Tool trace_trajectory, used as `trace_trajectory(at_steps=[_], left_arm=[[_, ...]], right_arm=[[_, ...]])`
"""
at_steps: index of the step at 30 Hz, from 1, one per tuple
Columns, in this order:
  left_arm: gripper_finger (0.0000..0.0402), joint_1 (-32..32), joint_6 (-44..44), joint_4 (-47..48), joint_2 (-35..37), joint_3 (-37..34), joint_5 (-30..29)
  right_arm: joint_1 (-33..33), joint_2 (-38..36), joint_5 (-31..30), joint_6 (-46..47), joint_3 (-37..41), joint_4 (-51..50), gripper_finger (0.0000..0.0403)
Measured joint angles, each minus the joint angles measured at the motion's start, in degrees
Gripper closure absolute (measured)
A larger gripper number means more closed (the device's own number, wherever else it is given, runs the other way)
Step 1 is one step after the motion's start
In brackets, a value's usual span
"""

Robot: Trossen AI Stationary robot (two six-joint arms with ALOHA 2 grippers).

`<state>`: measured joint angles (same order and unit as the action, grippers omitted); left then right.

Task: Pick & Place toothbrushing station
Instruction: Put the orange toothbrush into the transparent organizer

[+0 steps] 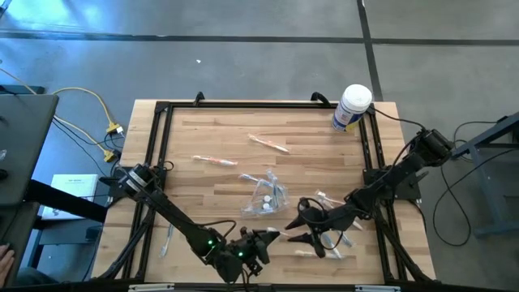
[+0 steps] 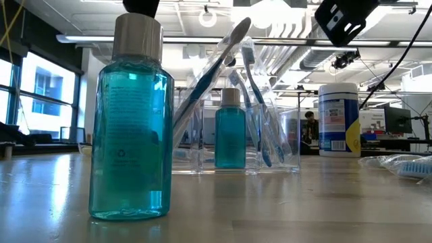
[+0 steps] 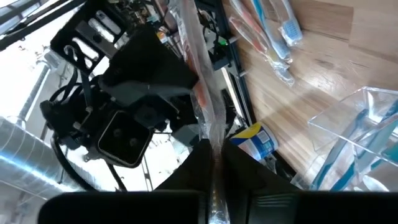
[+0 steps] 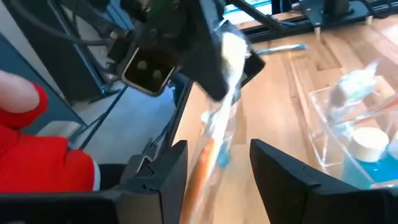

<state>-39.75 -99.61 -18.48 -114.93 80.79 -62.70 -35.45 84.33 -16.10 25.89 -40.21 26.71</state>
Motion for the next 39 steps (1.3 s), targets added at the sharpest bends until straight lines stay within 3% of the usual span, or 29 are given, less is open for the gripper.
trace_trajectory(at_steps=[7,17,24,31,39], left_arm=[[0.0388,0.0,0.27,-0.01,0.01,0.02,0.07],[0.0388,-0.07,0.83,0.37,0.0,0.02,0.92],[0.0381,-0.3,5.98,0.17,0.0,0.02,1.16],[0.0334,-1.4,19.22,-3.17,0.17,0.33,4.53],[0.0298,-3.15,22.17,-4.07,1.14,0.57,4.19]], right_arm=[[0.01,0.0,1.24,-1.91,0.02,-0.05,0.0249],[1.59,-0.02,2.48,-3.77,0.07,-1.52,0.038],[1.82,-0.04,2.75,-3.65,0.07,-1.87,0.0368],[1.88,0.0,2.57,-5.4,0.09,-2.89,0.0383],[1.86,0.0,0.82,-6.89,0.09,-2.77,0.0385]])
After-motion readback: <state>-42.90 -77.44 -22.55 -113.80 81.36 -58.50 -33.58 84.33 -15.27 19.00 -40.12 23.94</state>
